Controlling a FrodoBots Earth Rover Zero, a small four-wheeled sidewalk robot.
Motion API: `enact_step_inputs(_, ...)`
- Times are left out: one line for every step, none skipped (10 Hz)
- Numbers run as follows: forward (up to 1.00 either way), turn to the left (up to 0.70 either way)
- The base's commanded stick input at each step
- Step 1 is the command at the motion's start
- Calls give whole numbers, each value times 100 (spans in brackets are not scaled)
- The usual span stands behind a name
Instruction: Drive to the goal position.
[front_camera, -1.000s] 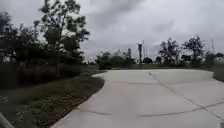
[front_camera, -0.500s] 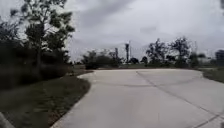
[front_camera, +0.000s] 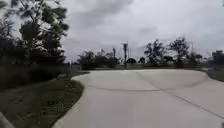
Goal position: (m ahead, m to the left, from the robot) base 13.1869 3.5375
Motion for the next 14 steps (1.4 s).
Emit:
enact_step_inputs(85,0)
enact_step_inputs(85,0)
enact_step_inputs(85,0)
enact_step_inputs(85,0)
enact_step_inputs(85,0)
enact_step_inputs(85,0)
enact_step_inputs(85,0)
enact_step_inputs(85,0)
enact_step_inputs(85,0)
enact_step_inputs(85,0)
enact_step_inputs(85,0)
enact_step_inputs(85,0)
enact_step_inputs(85,0)
enact_step_inputs(85,0)
